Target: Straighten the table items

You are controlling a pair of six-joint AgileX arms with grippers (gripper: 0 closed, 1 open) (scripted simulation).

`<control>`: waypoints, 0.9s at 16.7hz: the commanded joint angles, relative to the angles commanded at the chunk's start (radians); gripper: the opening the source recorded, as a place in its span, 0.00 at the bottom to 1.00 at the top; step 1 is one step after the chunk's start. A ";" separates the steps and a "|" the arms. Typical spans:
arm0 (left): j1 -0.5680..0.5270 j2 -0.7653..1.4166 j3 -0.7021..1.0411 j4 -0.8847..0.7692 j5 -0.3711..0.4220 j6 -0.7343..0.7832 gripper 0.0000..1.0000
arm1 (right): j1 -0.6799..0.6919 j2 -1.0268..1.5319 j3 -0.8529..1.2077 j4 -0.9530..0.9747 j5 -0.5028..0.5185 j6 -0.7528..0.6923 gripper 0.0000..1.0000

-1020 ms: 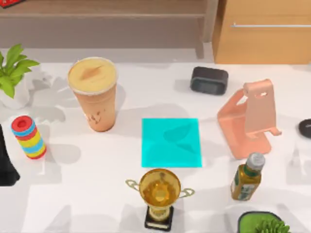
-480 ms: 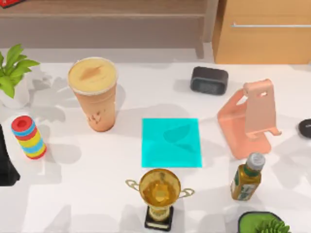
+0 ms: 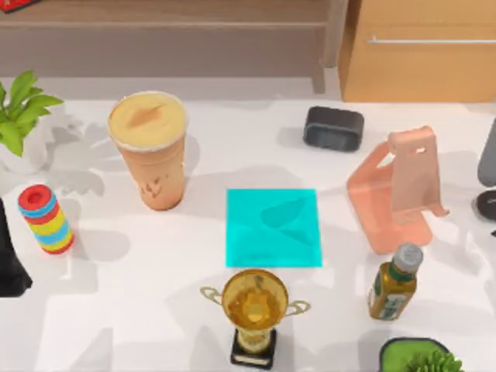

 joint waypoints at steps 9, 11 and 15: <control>0.000 0.000 0.000 0.000 0.000 0.000 1.00 | -0.104 0.531 0.525 -0.350 0.063 -0.444 1.00; 0.000 0.000 0.000 0.000 0.000 0.000 1.00 | -0.128 0.592 0.596 -0.393 0.078 -0.497 1.00; 0.000 0.000 0.000 0.000 0.000 0.000 1.00 | -0.151 0.649 0.656 -0.428 0.093 -0.539 1.00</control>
